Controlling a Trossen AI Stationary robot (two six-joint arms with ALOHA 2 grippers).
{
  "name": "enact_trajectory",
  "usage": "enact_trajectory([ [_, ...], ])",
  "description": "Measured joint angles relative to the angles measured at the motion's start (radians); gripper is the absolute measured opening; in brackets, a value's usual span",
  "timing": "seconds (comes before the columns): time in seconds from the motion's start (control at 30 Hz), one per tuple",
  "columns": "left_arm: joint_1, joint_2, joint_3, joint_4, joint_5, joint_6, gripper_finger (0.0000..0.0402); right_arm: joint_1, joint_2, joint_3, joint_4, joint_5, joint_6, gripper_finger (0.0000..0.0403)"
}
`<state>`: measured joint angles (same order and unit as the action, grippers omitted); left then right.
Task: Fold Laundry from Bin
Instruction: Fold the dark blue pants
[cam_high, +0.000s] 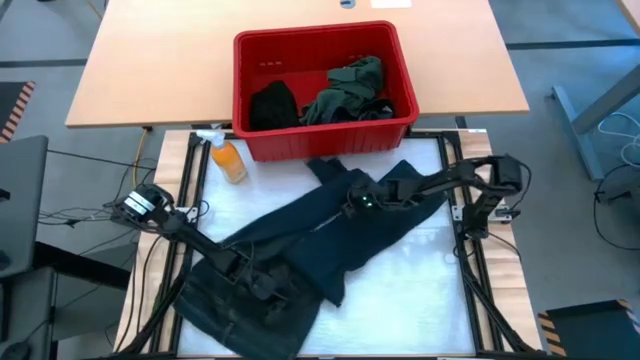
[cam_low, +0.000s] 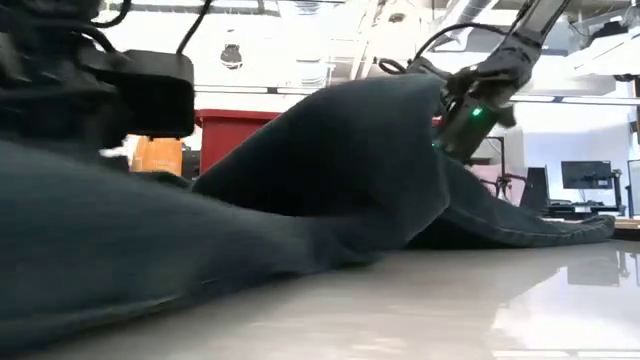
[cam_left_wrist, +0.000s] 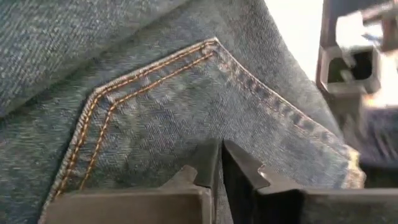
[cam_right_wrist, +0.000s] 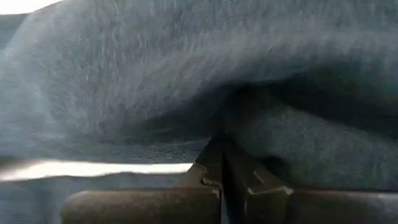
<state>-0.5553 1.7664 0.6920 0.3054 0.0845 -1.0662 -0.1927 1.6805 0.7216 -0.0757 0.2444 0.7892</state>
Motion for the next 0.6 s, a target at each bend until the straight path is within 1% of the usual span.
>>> enact_trajectory([
  [0.1, -0.015, -0.003, 0.000, -0.022, 0.037, 0.012, 0.0001, -0.002, -0.074, -0.002, -0.208, 0.057, 0.018, 0.0020],
  [0.23, -0.023, -0.010, -0.002, -0.058, 0.092, 0.024, 0.0002, -0.008, -0.195, -0.016, -0.536, 0.221, 0.107, 0.0020],
  [0.3, -0.021, -0.010, -0.002, -0.060, 0.106, 0.027, 0.0001, -0.010, -0.257, -0.012, -0.654, 0.274, 0.177, 0.0020],
  [0.4, -0.022, -0.010, -0.002, -0.060, 0.110, 0.048, 0.0000, -0.006, -0.339, -0.014, -0.850, 0.313, 0.256, 0.0020],
  [0.5, -0.022, -0.016, -0.003, -0.059, 0.101, 0.066, 0.0000, 0.008, -0.427, -0.013, -0.890, 0.324, 0.269, 0.0020],
  [0.6, -0.023, -0.033, -0.007, -0.061, 0.082, 0.111, 0.0000, 0.049, -0.520, -0.013, -0.821, 0.309, 0.256, 0.0020],
])
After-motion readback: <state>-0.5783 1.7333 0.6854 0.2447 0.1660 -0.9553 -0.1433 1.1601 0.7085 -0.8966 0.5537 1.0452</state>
